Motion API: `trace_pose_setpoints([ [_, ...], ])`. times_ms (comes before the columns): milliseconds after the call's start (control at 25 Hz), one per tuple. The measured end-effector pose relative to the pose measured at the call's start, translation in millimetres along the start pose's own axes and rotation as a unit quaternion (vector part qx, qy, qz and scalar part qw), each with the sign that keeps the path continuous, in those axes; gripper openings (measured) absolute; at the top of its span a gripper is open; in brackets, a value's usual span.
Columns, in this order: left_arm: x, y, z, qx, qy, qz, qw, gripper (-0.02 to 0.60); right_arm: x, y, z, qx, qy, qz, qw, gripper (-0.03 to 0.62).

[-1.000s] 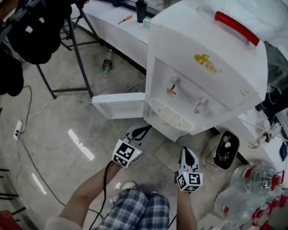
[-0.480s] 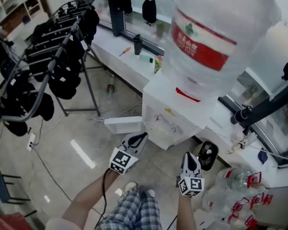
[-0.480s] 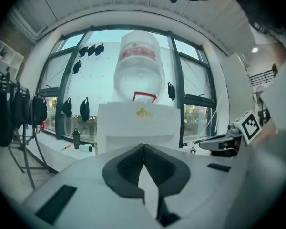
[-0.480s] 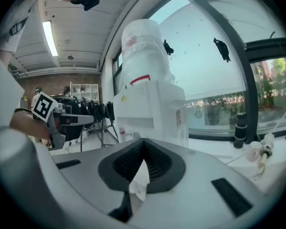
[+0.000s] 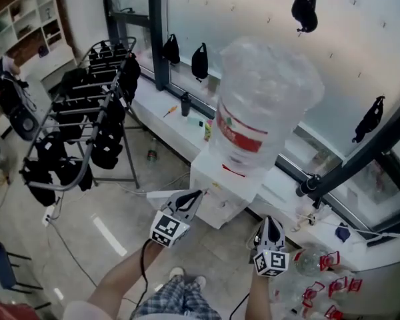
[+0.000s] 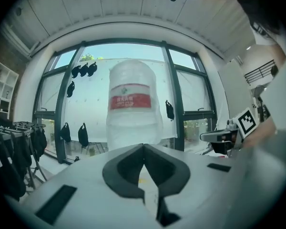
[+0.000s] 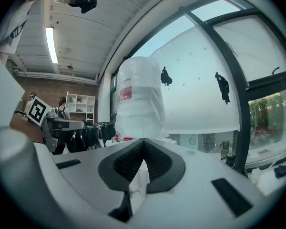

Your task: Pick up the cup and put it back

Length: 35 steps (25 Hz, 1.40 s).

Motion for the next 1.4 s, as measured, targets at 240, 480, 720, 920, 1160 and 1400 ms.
trace_pose_setpoints([
  [240,5,14,44,-0.021,-0.004,0.021,0.9996,0.026,-12,16,51,-0.033,-0.015,-0.02,0.999,0.017],
  [480,-3,17,73,-0.037,-0.017,0.015,0.9991,0.026,-19,32,77,-0.051,0.001,-0.018,0.999,0.017],
  [720,-5,13,83,-0.048,-0.014,0.016,0.9986,0.026,-25,36,93,-0.069,0.001,-0.025,0.997,0.017],
  [920,-7,11,86,-0.049,-0.018,0.011,0.9986,0.026,-28,39,97,-0.074,0.0,-0.034,0.997,0.017],
  [1160,-4,9,85,-0.047,-0.015,0.012,0.9987,0.026,-32,43,92,-0.069,-0.002,-0.045,0.997,0.016],
  [1400,-7,7,84,-0.05,-0.011,0.013,0.9986,0.026,-37,46,92,-0.067,0.009,-0.044,0.997,0.015],
])
Point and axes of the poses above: the fingertips, and each gripper's own axes: y backward along the fingers, x to its left, z out of its top, the point moved 4 cm from there along y, backward along the fingers, and after that the axes turned 11 degrees about -z, right-handed, at the moved point
